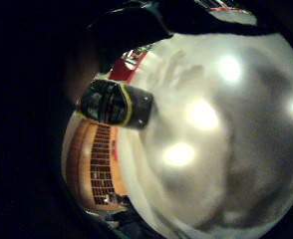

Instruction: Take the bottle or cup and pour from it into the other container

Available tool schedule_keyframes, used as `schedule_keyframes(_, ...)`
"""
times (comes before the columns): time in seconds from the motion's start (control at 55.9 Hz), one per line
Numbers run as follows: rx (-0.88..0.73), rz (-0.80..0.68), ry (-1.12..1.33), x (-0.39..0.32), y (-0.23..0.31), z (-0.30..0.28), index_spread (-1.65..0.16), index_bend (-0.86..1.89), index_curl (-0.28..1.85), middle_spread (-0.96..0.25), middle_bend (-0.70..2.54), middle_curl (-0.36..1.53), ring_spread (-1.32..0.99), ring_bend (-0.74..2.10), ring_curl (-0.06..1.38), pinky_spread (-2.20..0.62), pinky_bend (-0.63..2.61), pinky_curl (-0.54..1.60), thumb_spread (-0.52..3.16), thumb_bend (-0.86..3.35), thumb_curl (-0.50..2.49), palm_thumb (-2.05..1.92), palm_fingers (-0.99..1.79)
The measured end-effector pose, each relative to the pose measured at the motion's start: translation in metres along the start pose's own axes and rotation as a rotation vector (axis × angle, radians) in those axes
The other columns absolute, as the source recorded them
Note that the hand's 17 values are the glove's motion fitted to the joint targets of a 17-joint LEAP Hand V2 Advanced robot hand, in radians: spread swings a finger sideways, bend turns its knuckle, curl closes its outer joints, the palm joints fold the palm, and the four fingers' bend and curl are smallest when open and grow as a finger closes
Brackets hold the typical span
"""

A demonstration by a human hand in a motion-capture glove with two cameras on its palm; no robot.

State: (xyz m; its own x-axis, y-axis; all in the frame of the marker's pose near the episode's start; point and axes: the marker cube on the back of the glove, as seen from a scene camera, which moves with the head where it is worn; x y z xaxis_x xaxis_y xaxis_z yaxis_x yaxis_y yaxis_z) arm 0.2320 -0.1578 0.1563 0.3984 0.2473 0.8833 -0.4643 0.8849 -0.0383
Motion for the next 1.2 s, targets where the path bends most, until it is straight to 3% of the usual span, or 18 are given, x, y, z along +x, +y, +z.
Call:
schedule_keyframes(0.232, -0.075, -0.009, -0.055, 0.004, -0.036, 0.028, -0.29, 0.30, 0.34, -0.12, 0.19, 0.27, 0.13, 0.39, 0.19, 0.36, 0.32, 0.31, 0.78, 0.00, 0.40, 0.66, 0.58)
schedule_keyframes(0.501, 0.045, -0.056, -0.086, 0.004, -0.042, 0.039, -0.27, 0.18, 0.36, -0.21, 0.32, 0.37, -0.09, 0.55, 0.31, 0.21, 0.19, 0.31, 0.67, 0.00, 0.47, 0.93, 1.21)
schedule_keyframes(0.68, 0.164, -0.116, -0.012, 0.001, -0.048, 0.036, -0.27, 0.18, 0.40, -0.22, 0.38, 0.43, -0.15, 0.62, 0.37, 0.08, 0.24, 0.34, 0.47, -0.02, 0.55, 0.99, 1.30)
schedule_keyframes(0.769, 0.155, -0.289, 0.036, 0.011, -0.042, 0.032, -0.27, 0.21, 0.43, -0.23, 0.41, 0.45, -0.17, 0.62, 0.38, -0.01, 0.28, 0.36, 0.40, -0.03, 0.58, 1.01, 1.34)
schedule_keyframes(0.841, 0.206, -0.184, 0.027, 0.003, -0.045, 0.032, -0.27, 0.23, 0.45, -0.24, 0.43, 0.47, -0.18, 0.63, 0.39, -0.05, 0.30, 0.37, 0.34, -0.02, 0.61, 1.02, 1.35)
schedule_keyframes(0.948, 0.197, -0.137, 0.041, -0.006, -0.047, 0.031, -0.27, 0.24, 0.47, -0.24, 0.46, 0.49, -0.19, 0.65, 0.41, -0.09, 0.31, 0.37, 0.29, -0.03, 0.64, 1.02, 1.35)
schedule_keyframes(1.198, 0.199, -0.310, 0.130, -0.066, -0.053, 0.025, -0.27, 0.26, 0.51, -0.25, 0.48, 0.52, -0.20, 0.67, 0.43, -0.13, 0.34, 0.38, 0.22, -0.03, 0.70, 1.02, 1.33)
